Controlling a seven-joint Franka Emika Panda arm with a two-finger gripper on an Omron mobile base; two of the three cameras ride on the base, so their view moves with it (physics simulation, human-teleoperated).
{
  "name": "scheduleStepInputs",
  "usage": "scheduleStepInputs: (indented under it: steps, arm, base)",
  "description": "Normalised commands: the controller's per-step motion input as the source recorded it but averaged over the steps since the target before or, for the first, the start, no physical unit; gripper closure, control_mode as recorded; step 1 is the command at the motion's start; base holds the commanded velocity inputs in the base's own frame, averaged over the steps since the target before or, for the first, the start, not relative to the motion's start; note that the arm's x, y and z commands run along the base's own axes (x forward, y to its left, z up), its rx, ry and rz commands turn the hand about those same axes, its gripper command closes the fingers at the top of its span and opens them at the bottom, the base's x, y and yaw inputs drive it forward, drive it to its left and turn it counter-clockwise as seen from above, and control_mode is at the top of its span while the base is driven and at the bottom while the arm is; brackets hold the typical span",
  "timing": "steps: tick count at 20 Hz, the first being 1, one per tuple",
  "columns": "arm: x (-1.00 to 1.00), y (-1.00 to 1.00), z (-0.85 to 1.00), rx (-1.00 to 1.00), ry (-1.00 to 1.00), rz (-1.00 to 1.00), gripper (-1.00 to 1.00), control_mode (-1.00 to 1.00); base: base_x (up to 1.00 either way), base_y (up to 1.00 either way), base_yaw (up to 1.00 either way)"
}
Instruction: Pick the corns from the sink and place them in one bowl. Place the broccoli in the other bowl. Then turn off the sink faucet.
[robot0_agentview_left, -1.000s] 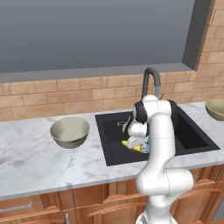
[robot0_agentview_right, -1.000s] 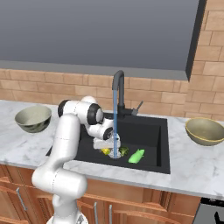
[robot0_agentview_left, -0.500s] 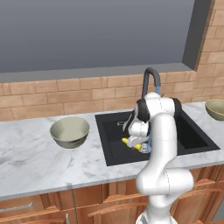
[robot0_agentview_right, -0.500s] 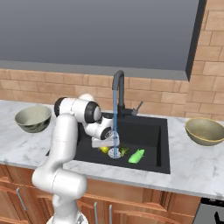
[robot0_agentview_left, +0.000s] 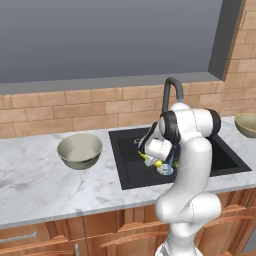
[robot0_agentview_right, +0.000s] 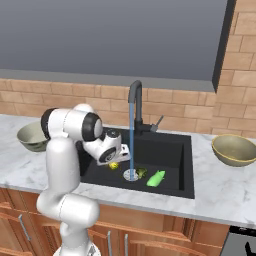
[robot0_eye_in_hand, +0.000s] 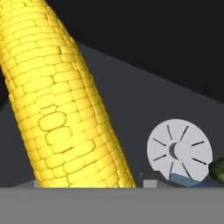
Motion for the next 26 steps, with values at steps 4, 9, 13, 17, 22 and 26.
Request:
scheduleStepInputs:
  steps: [4,9,13,17,22,26]
  arm:
    - [-0.4,0.03,0.9,0.02,-0.24,0.0,1.0,-1.0]
    - [-0.42,0.06,0.79,0.0,-0.19,0.01,1.0,-1.0]
    - [-0.37,0.21,0.71,0.0,-0.14,0.02,1.0,-1.0]
    - [-0.24,0.31,0.85,0.0,-0.03,0.03,1.0,-1.0]
    - [-0.05,0.13,0.99,0.0,0.01,0.04,1.0,-1.0]
    - [0.0,0.03,1.0,0.0,0.15,0.03,1.0,-1.0]
  base:
    - [0.0,0.0,0.0]
    - [0.0,0.0,0.0]
    - [0.0,0.0,0.0]
    - [0.0,0.0,0.0]
    - [0.0,0.0,0.0]
    - [0.0,0.0,0.0]
